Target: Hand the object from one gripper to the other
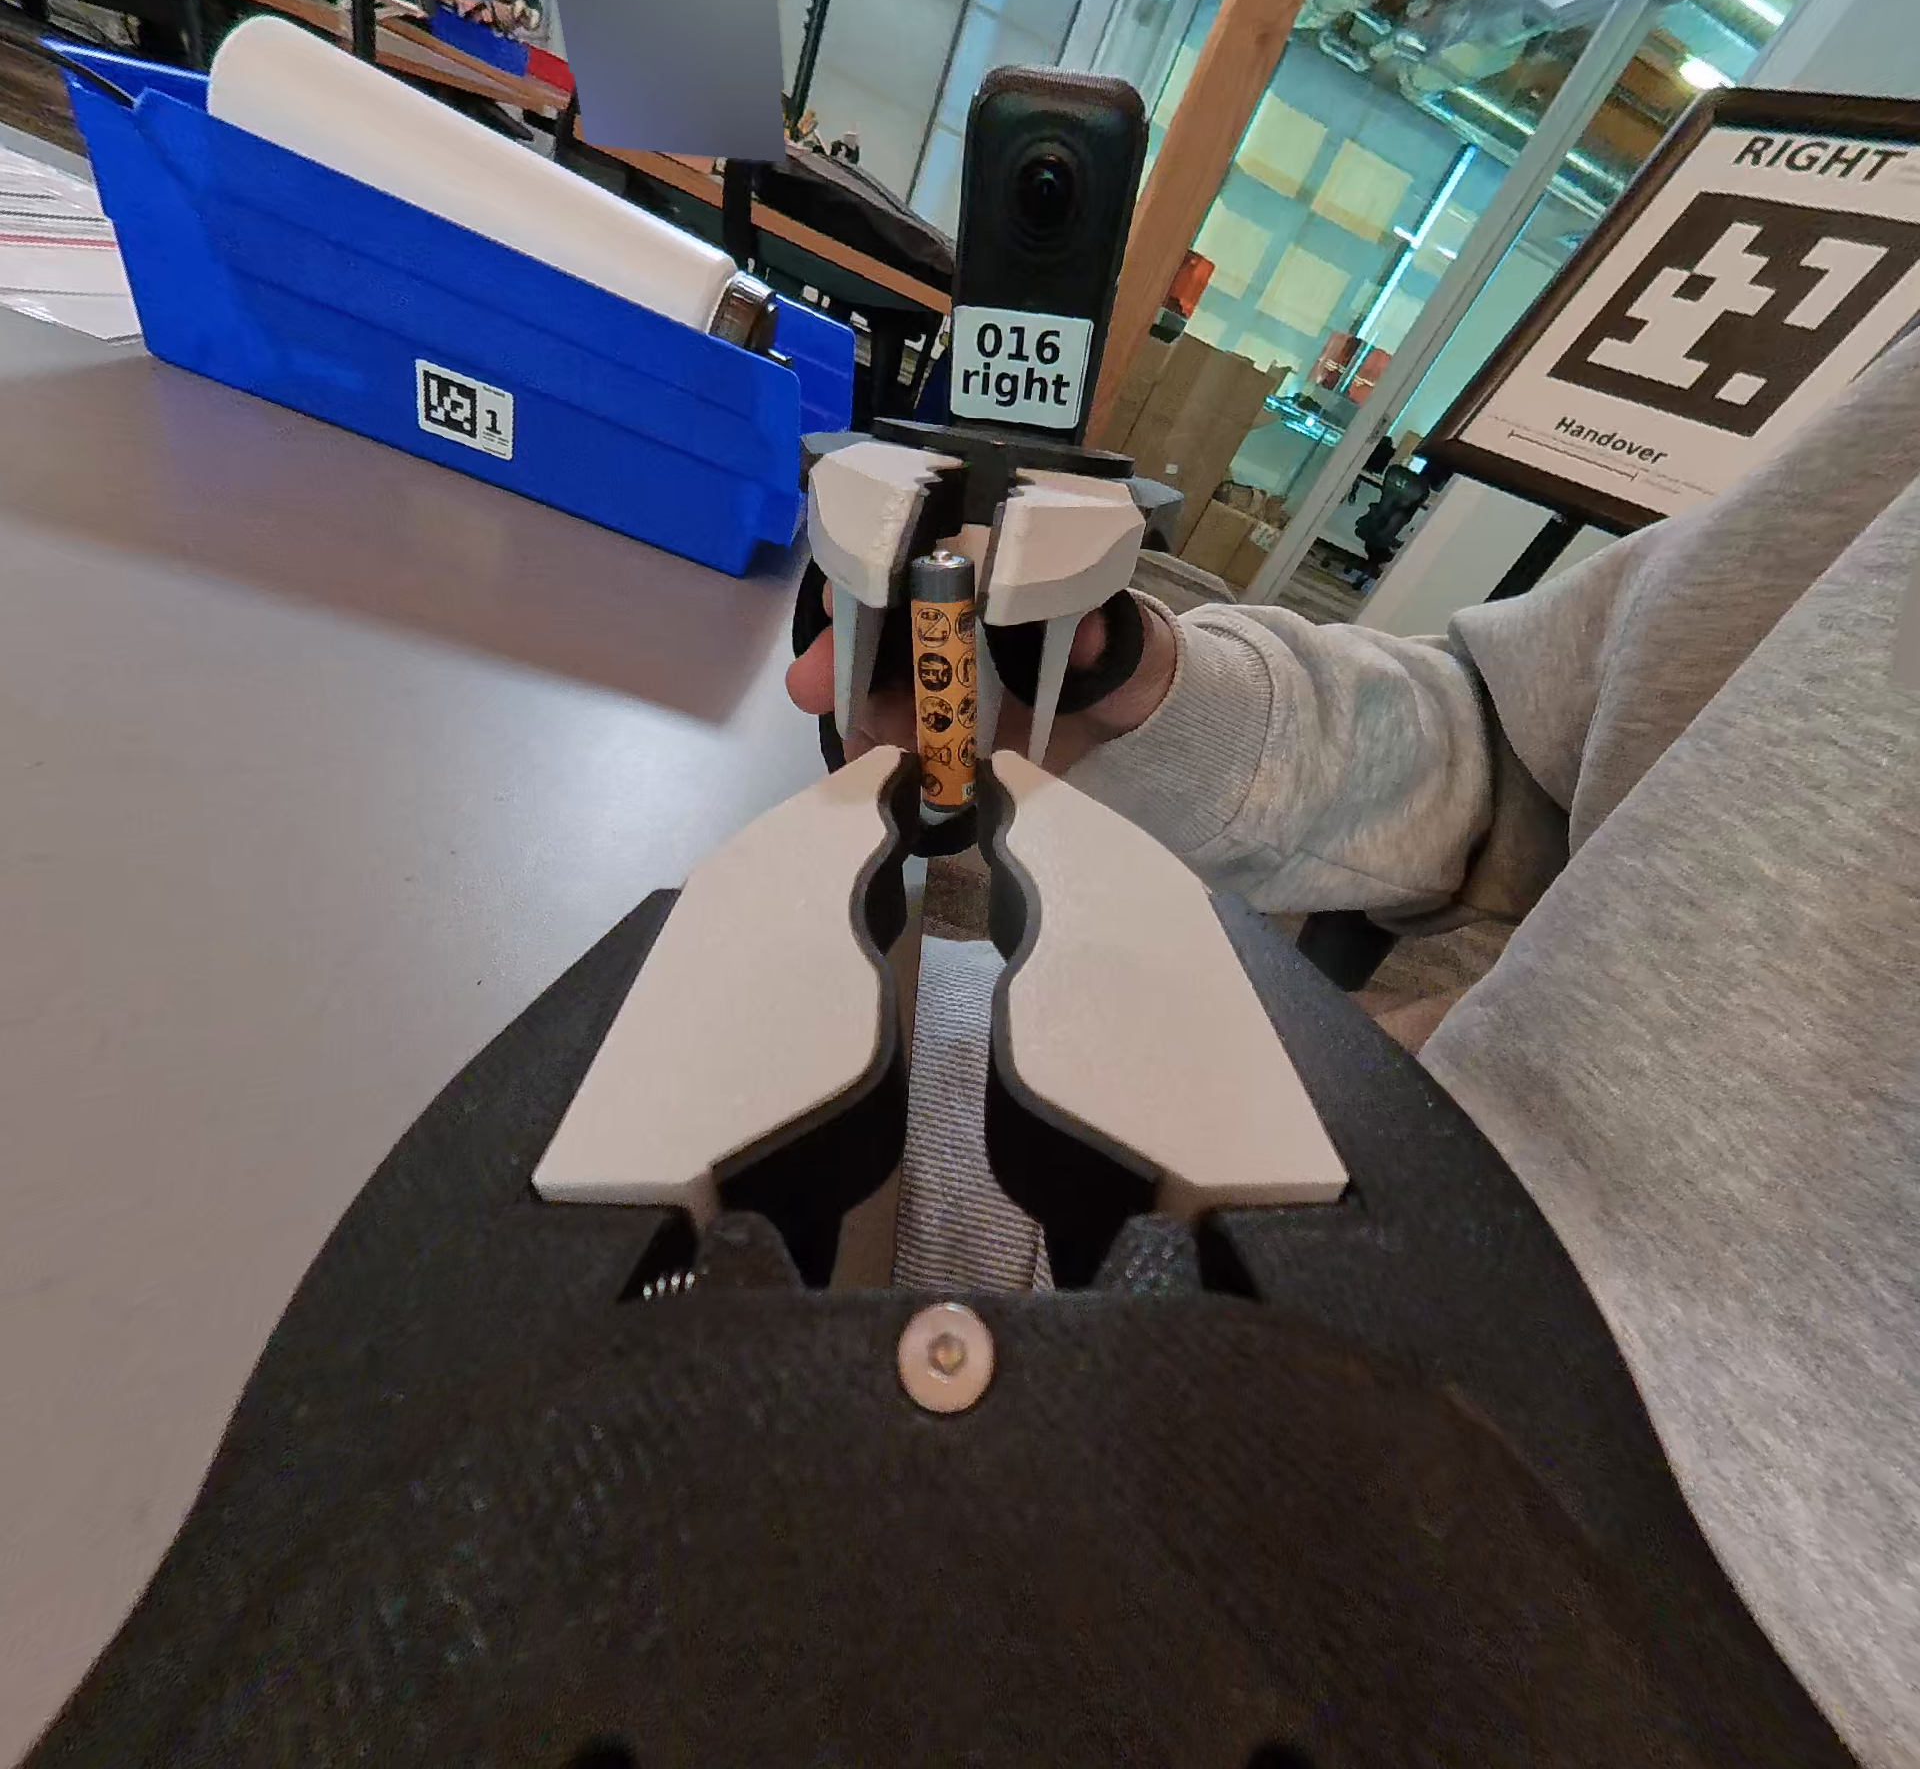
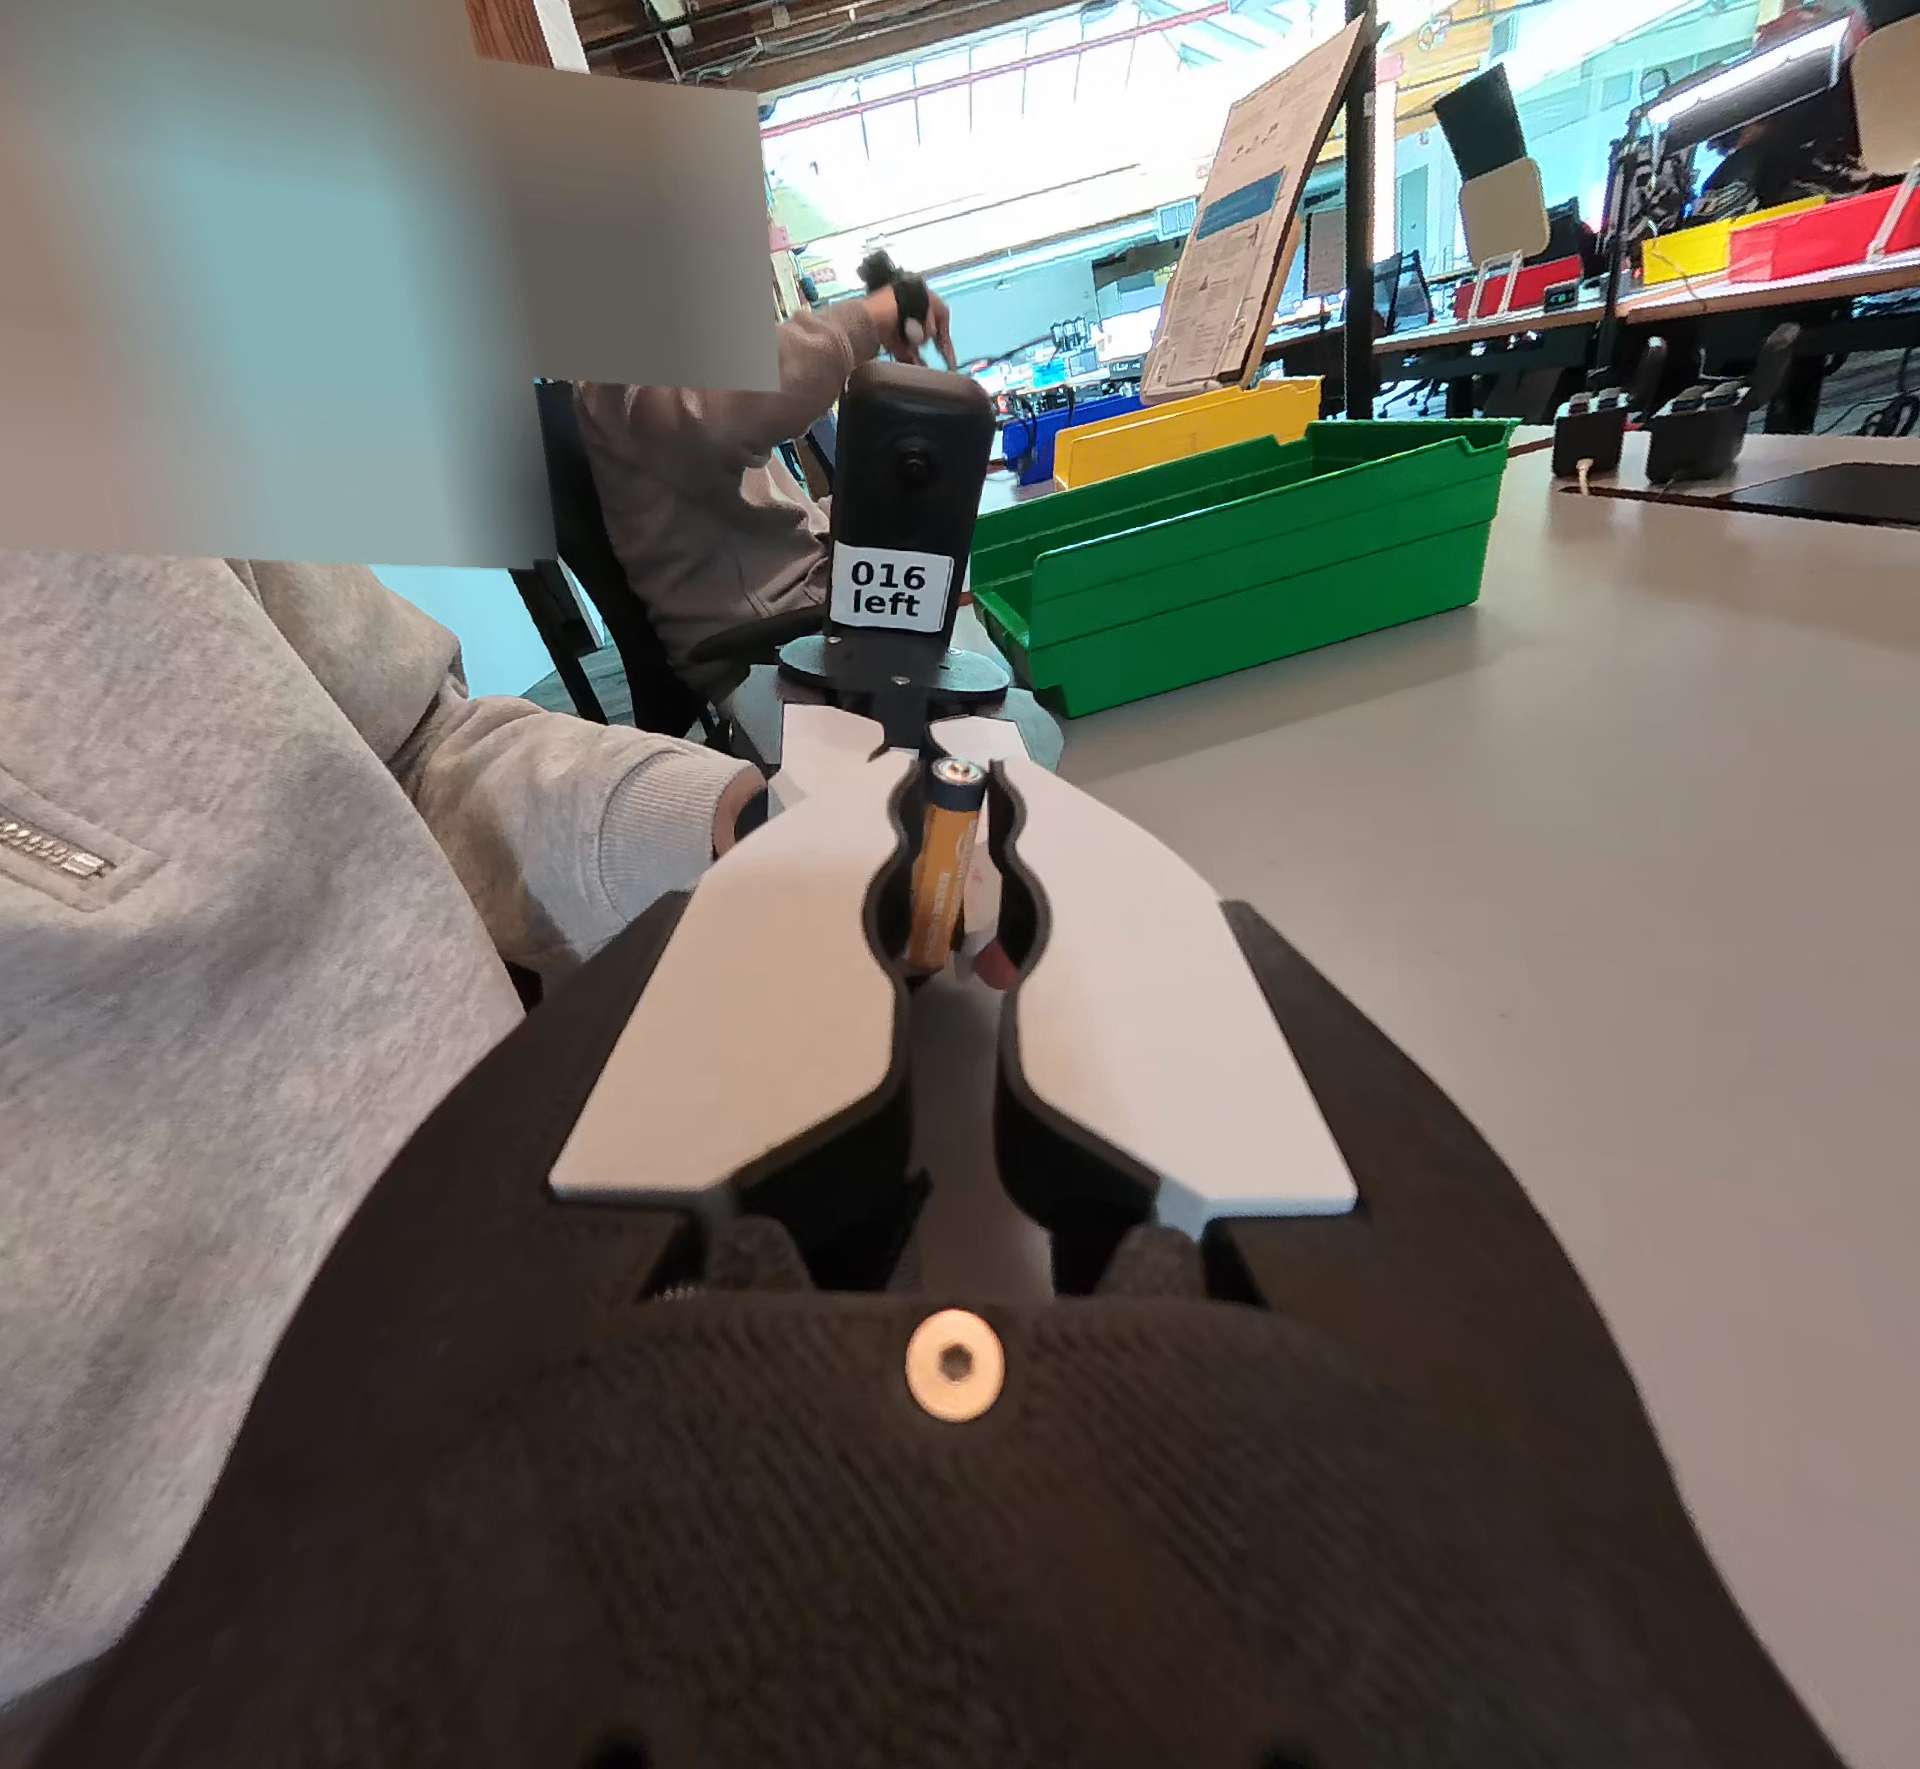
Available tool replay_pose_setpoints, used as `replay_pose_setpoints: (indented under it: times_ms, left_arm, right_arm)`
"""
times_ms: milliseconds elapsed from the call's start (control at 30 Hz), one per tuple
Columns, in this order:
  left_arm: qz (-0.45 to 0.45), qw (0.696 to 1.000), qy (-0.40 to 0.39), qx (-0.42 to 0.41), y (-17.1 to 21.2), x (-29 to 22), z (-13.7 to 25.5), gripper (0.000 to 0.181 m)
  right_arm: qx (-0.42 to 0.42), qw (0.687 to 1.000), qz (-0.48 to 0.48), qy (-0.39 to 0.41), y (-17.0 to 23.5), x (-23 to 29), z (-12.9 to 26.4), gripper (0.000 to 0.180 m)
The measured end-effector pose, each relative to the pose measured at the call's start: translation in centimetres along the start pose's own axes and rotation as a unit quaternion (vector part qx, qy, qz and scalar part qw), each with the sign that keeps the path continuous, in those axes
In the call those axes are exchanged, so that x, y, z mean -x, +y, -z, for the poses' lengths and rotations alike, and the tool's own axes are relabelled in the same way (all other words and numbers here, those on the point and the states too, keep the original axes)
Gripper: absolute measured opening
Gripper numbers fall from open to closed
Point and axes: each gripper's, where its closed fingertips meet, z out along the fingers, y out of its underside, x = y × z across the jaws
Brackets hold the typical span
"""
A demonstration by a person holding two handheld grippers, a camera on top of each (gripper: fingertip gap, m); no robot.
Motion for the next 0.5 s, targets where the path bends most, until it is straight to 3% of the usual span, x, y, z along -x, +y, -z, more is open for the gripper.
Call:
replay_pose_setpoints:
  times_ms: [267,500]
  left_arm:
    - [-0.004,1.000,-0.008,-0.008,-0.19,0.19,0.08,0.009]
    - [0.010,0.999,-0.016,-0.035,-0.93,0.66,0.41,0.028]
  right_arm:
    - [-0.001,1.000,0.002,0.002,-0.18,0.00,0.15,0.011]
    - [-0.010,1.000,0.005,0.013,-0.60,-0.28,0.48,0.011]
